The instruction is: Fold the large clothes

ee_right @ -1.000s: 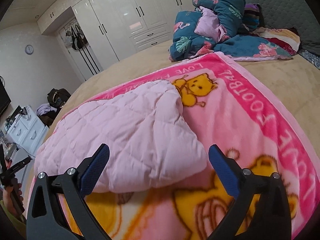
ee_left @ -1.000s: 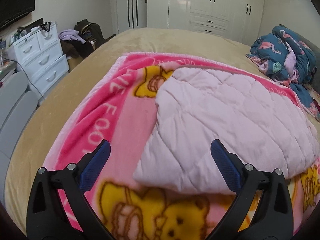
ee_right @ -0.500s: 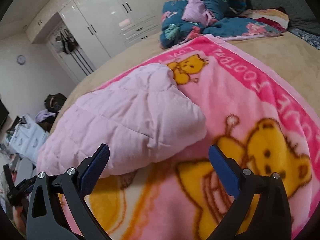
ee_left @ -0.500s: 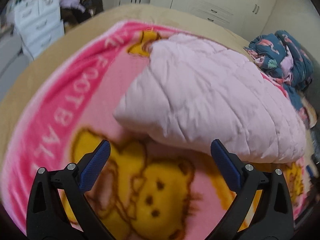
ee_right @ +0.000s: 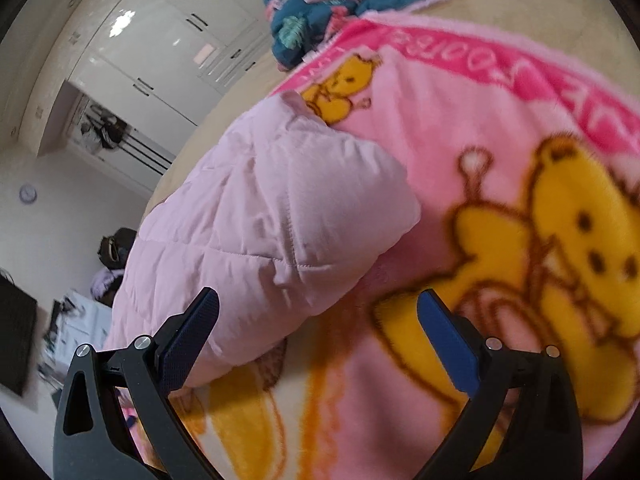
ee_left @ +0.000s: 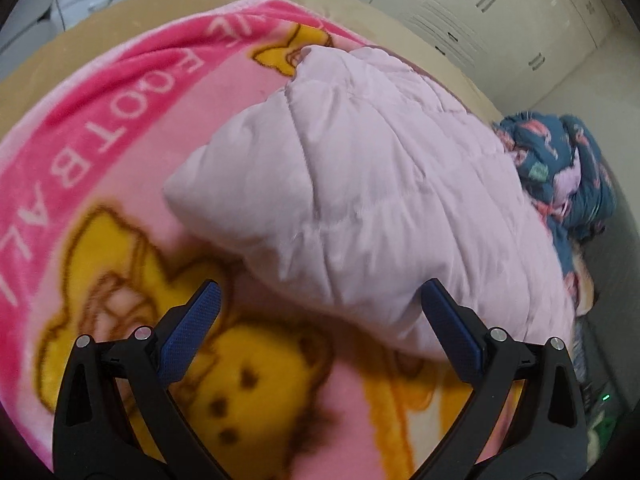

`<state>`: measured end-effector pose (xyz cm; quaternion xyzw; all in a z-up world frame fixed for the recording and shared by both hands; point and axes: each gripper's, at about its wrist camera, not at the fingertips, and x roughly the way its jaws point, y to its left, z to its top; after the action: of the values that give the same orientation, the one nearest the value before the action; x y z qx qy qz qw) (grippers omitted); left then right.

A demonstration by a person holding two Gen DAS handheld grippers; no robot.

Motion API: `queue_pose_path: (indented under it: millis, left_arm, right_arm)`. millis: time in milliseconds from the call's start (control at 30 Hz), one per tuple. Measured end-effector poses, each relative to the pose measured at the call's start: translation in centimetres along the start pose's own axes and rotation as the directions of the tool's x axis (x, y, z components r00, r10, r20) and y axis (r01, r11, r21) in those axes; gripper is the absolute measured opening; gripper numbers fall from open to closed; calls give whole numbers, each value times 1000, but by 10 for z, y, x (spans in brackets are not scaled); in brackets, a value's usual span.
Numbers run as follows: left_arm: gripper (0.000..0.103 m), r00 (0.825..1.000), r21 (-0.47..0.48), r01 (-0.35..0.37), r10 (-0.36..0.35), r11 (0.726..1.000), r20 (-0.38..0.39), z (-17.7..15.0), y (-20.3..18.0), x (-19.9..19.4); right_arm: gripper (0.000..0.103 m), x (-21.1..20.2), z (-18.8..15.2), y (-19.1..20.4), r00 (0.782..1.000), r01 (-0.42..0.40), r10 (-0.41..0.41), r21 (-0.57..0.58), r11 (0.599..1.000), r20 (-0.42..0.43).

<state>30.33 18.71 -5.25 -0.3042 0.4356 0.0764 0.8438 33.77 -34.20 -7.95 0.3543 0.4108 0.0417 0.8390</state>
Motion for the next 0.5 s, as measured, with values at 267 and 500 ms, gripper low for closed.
queue_pose_path:
  millis: [267,500]
  left_arm:
    - [95,998,-117,54,-58,992,-37,19,6,32]
    - [95,997,-158,64,-71,985,-36,30,4,54]
  right_arm:
    - [99,33,12,9,999,-38,38,41,998,4]
    - [99,51,23,10,999,-46,46,38,998,-6]
